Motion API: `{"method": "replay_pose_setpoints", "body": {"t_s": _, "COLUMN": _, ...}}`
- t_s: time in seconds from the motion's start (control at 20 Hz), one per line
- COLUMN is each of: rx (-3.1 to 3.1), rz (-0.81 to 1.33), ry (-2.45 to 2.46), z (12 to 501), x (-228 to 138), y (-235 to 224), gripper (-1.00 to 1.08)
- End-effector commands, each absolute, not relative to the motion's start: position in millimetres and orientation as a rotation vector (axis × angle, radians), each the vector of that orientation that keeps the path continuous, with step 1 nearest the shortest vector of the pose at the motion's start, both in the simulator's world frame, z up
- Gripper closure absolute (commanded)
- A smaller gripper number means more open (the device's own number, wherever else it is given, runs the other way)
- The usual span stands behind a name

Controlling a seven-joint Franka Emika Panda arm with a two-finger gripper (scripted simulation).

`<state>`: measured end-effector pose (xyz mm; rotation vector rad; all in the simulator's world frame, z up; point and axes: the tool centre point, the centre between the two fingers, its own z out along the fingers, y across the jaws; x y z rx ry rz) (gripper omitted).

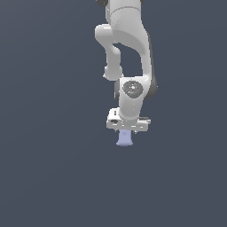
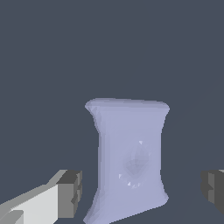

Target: Pick up the object and move it to a goal position.

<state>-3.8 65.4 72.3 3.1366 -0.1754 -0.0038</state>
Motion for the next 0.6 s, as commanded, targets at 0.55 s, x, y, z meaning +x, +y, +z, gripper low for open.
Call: {"method": "replay_pose_setpoints", "body": {"t_s": 0.55, "rx": 3.135, "rz": -0.001, "ry": -0.195, "z": 46.5, "x": -4.5, "y": 67.0, "gripper": -0.92}}
